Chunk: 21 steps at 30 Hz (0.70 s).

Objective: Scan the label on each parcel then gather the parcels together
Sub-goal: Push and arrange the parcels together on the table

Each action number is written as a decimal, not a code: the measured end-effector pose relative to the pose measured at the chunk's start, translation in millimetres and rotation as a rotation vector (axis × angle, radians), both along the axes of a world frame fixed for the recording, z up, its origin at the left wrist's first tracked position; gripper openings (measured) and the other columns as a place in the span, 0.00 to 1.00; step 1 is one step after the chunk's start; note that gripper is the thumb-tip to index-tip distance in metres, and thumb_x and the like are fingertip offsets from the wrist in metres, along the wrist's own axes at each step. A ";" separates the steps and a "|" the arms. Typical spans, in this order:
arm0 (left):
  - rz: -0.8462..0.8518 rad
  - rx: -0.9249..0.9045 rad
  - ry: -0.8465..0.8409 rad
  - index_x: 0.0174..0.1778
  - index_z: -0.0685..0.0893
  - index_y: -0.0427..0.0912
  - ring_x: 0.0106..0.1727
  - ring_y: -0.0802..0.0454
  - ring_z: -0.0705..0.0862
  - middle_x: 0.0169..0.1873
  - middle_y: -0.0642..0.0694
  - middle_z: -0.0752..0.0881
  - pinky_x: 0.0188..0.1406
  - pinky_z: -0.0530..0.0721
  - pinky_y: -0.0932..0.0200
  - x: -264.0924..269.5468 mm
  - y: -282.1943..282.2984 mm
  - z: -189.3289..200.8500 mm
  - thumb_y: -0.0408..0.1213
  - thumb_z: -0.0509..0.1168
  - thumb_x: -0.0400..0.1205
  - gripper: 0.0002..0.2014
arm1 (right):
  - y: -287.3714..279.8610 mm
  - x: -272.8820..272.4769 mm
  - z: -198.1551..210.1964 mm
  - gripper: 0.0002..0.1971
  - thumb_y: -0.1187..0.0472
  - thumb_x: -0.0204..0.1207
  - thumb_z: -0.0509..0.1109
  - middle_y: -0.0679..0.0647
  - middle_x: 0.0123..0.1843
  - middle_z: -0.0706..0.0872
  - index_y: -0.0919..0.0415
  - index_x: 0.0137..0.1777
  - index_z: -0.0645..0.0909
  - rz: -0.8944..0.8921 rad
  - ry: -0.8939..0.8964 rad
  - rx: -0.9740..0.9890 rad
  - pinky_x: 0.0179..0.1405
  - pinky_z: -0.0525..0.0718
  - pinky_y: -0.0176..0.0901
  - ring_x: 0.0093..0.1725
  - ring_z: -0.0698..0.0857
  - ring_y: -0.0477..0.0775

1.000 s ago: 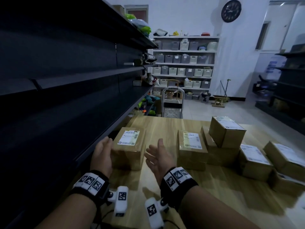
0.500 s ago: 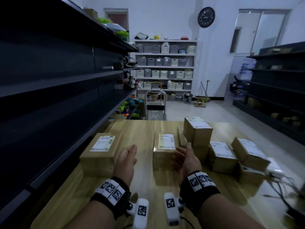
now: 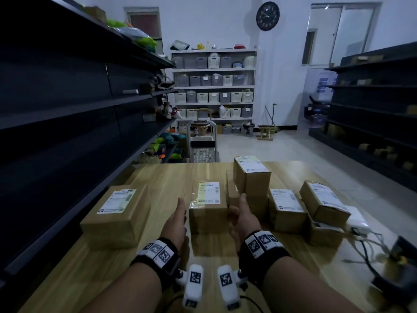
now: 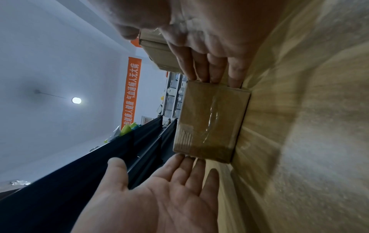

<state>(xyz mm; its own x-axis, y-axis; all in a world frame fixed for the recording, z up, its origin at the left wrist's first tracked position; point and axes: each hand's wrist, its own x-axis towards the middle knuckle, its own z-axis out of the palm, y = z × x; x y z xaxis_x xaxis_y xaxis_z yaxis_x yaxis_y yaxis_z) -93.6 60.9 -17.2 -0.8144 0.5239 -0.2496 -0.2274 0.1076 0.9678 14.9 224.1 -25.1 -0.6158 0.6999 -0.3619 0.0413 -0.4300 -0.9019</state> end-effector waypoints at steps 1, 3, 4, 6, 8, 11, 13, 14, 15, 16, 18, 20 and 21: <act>-0.022 0.016 -0.026 0.85 0.82 0.54 0.80 0.45 0.81 0.89 0.47 0.78 0.73 0.78 0.47 1.8 -0.2 1.3 0.84 0.50 0.81 0.47 | 0.1 -1.6 -1.5 0.47 0.12 0.60 0.62 0.58 0.57 0.96 0.53 0.57 0.92 0.017 0.003 -0.023 0.72 0.85 0.67 0.62 0.92 0.63; -0.048 0.054 -0.070 0.78 0.87 0.55 0.65 0.52 0.85 0.83 0.48 0.83 0.55 0.82 0.51 5.0 -1.3 2.3 0.81 0.50 0.85 0.42 | -3.3 -2.7 -0.4 0.41 0.17 0.70 0.64 0.57 0.55 0.96 0.54 0.57 0.92 0.028 0.019 -0.038 0.66 0.89 0.63 0.59 0.93 0.62; -0.059 0.051 -0.081 0.79 0.87 0.54 0.64 0.52 0.85 0.81 0.48 0.85 0.50 0.81 0.52 6.2 -3.3 2.0 0.80 0.50 0.86 0.41 | -3.7 -4.1 -2.3 0.40 0.18 0.70 0.65 0.57 0.56 0.97 0.54 0.57 0.92 0.028 0.012 -0.034 0.67 0.89 0.63 0.59 0.93 0.62; -0.055 0.050 -0.084 0.83 0.84 0.51 0.74 0.47 0.84 0.81 0.48 0.85 0.58 0.81 0.50 5.0 -7.7 -1.5 0.80 0.52 0.85 0.44 | -7.2 -4.8 -3.2 0.41 0.18 0.68 0.65 0.56 0.55 0.97 0.55 0.53 0.95 0.016 0.004 -0.014 0.71 0.87 0.66 0.60 0.93 0.62; -0.013 0.052 -0.051 0.84 0.83 0.52 0.84 0.43 0.79 0.83 0.48 0.84 0.76 0.78 0.43 2.0 -14.2 -3.7 0.83 0.55 0.78 0.48 | -13.1 -6.2 -3.5 0.36 0.21 0.74 0.64 0.54 0.50 0.98 0.51 0.42 0.98 0.021 0.006 -0.004 0.70 0.87 0.65 0.59 0.93 0.62; 0.078 0.089 -0.034 0.77 0.87 0.56 0.80 0.44 0.82 0.77 0.49 0.89 0.87 0.73 0.39 -4.0 -27.0 -6.1 0.80 0.58 0.78 0.41 | -29.7 -14.1 2.9 0.35 0.28 0.83 0.63 0.54 0.46 0.97 0.57 0.36 0.96 0.046 0.041 -0.059 0.58 0.87 0.56 0.53 0.91 0.57; 0.093 0.080 -0.025 0.63 0.90 0.58 0.70 0.47 0.85 0.63 0.53 0.93 0.78 0.75 0.44 -6.6 -39.1 -3.7 0.74 0.56 0.88 0.28 | -43.6 -20.9 7.3 0.31 0.31 0.87 0.61 0.52 0.44 0.94 0.57 0.46 0.91 0.084 0.071 -0.084 0.52 0.85 0.50 0.51 0.90 0.53; 0.100 0.083 -0.035 0.59 0.89 0.58 0.65 0.50 0.86 0.57 0.54 0.93 0.71 0.76 0.48 -7.3 -46.0 -1.1 0.70 0.55 0.92 0.25 | -51.0 -24.6 7.9 0.29 0.31 0.87 0.61 0.51 0.44 0.93 0.56 0.50 0.90 0.107 0.077 -0.087 0.56 0.85 0.51 0.53 0.89 0.52; 0.114 0.090 -0.049 0.57 0.89 0.57 0.61 0.52 0.87 0.55 0.53 0.92 0.63 0.78 0.51 -7.1 -53.0 2.1 0.67 0.54 0.93 0.23 | -57.8 -29.0 6.2 0.29 0.31 0.87 0.60 0.50 0.44 0.93 0.56 0.54 0.89 0.120 0.078 -0.076 0.62 0.84 0.52 0.55 0.89 0.52; 0.125 0.088 -0.053 0.55 0.89 0.57 0.57 0.53 0.87 0.52 0.52 0.93 0.55 0.79 0.53 -7.5 -60.4 3.8 0.65 0.54 0.94 0.22 | -63.3 -33.1 2.6 0.30 0.31 0.87 0.60 0.49 0.44 0.93 0.57 0.55 0.89 0.117 0.075 -0.058 0.66 0.83 0.53 0.57 0.89 0.52; 0.149 0.078 -0.034 0.54 0.88 0.56 0.51 0.55 0.89 0.43 0.54 0.95 0.44 0.79 0.56 -6.8 -74.0 7.5 0.63 0.54 0.95 0.22 | -75.7 -36.1 -1.3 0.29 0.32 0.88 0.60 0.46 0.38 0.95 0.56 0.50 0.88 0.150 0.078 -0.059 0.63 0.83 0.49 0.54 0.90 0.50; 0.159 0.054 -0.009 0.54 0.88 0.55 0.42 0.56 0.93 0.32 0.59 0.95 0.39 0.80 0.58 -6.3 -85.5 8.2 0.63 0.53 0.95 0.22 | -85.6 -37.1 -3.9 0.27 0.32 0.88 0.60 0.45 0.35 0.95 0.54 0.47 0.87 0.177 0.056 -0.051 0.53 0.84 0.45 0.50 0.90 0.49; 0.165 0.053 -0.001 0.54 0.87 0.54 0.42 0.55 0.94 0.30 0.60 0.95 0.40 0.81 0.57 -5.9 -89.9 8.5 0.64 0.53 0.95 0.23 | -87.5 -38.5 -5.6 0.26 0.33 0.88 0.60 0.45 0.35 0.95 0.53 0.46 0.86 0.170 0.045 -0.041 0.49 0.84 0.45 0.49 0.89 0.49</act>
